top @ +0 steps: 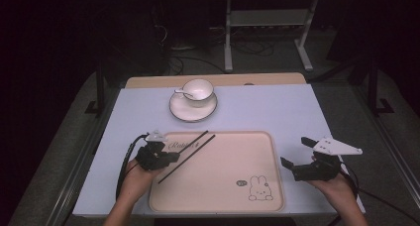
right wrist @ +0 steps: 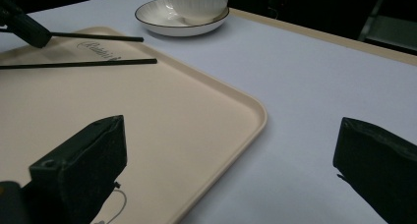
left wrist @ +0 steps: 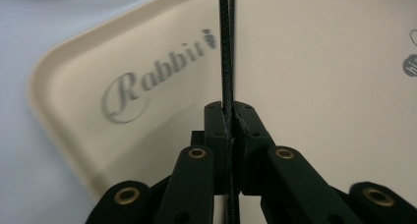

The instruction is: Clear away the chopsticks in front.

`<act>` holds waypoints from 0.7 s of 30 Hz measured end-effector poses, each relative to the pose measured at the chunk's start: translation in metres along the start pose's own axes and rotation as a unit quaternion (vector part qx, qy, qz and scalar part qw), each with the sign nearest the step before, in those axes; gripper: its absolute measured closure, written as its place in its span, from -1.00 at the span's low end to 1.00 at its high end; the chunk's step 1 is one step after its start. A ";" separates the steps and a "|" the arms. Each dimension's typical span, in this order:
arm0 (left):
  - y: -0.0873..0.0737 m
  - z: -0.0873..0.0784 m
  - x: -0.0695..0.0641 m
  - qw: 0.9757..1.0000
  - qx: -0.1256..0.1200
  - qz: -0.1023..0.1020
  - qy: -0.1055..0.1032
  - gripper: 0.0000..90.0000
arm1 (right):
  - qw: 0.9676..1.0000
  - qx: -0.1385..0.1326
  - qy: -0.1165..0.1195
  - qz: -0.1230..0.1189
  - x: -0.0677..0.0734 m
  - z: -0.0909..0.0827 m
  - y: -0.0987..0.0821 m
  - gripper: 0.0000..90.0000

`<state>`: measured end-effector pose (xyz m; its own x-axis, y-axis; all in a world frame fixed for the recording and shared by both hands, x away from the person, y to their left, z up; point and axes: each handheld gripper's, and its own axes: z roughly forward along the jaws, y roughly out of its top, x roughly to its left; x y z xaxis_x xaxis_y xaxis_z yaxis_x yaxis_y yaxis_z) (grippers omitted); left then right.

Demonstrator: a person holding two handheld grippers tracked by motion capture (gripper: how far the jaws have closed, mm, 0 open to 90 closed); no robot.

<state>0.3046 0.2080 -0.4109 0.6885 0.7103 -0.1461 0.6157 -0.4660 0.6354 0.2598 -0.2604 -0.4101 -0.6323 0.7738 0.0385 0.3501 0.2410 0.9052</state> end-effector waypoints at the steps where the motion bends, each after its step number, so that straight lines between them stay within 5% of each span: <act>1: 0.001 0.002 -0.002 1.000 0.003 0.003 -0.001 0.89 | 1.000 0.000 0.000 0.000 0.000 0.000 0.000 -1.00; 8: 0.002 0.019 -0.013 0.999 0.026 0.023 0.000 0.89 | 1.000 0.001 -0.001 -0.001 -0.001 0.000 0.000 -1.00; 21: 0.001 0.029 -0.016 0.999 0.040 0.023 0.008 0.87 | 1.000 0.002 0.000 -0.002 0.000 0.000 0.000 -1.00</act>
<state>0.3051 0.1805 -0.4300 0.7117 0.6946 -0.1052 0.6118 -0.5391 0.5789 0.2597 -0.2602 -0.4102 -0.6330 0.7734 0.0355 0.3509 0.2458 0.9036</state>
